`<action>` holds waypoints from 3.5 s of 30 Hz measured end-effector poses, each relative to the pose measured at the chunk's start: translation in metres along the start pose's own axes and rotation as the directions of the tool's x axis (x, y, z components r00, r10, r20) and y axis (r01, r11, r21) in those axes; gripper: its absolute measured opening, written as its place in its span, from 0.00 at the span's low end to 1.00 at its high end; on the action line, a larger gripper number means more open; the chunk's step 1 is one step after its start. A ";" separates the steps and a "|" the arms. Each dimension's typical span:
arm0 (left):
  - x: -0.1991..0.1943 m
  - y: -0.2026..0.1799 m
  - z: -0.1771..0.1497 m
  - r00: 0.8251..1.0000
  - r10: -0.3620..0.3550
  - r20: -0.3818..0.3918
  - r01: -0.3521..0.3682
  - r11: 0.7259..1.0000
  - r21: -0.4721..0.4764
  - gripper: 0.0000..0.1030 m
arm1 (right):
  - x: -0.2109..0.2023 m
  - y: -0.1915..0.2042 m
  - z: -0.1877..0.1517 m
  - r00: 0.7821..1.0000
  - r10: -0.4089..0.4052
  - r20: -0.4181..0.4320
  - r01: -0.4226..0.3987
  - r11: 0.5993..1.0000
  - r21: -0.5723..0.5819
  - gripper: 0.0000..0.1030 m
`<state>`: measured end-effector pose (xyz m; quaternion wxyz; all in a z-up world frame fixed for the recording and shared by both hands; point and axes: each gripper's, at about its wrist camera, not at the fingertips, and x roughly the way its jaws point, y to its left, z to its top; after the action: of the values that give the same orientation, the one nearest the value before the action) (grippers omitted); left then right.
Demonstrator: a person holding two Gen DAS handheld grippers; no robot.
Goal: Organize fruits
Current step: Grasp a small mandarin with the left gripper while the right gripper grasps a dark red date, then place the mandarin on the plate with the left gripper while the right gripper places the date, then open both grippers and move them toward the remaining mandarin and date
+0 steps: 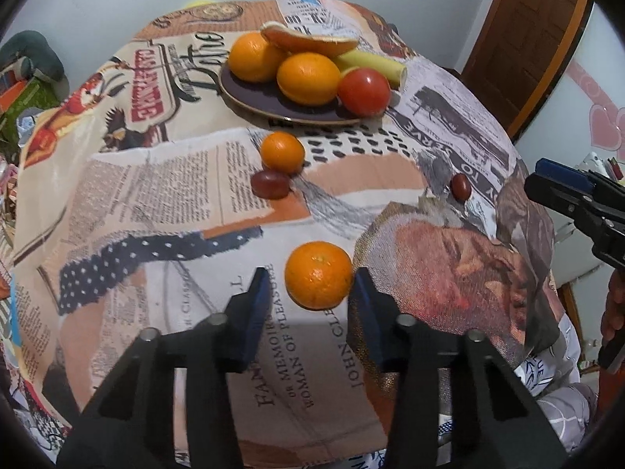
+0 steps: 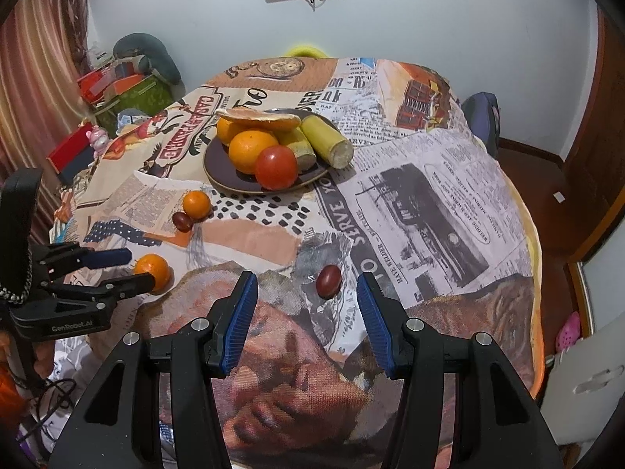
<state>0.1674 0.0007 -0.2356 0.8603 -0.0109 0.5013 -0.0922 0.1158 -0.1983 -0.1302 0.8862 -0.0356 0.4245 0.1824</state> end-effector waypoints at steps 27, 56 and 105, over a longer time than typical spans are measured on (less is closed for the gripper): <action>-0.006 0.028 0.035 0.995 0.024 0.101 -0.018 0.998 -0.055 0.35 | 0.075 -0.026 -0.007 0.990 0.021 -0.142 -0.013 0.998 0.057 0.34; -0.019 0.053 0.098 0.972 0.077 0.224 -0.067 0.997 -0.048 0.35 | 0.058 -0.004 0.060 0.998 0.063 0.029 -0.063 0.998 0.000 0.16; -0.003 0.061 0.129 0.965 0.062 0.254 -0.058 0.998 -0.023 0.36 | 0.074 0.036 0.112 0.990 0.036 0.137 -0.024 0.996 -0.092 0.68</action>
<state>0.2863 0.0517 -0.1753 0.9198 -0.0140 0.3875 -0.0602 0.2285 -0.1190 -0.1120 0.9081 -0.0563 0.3538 0.2166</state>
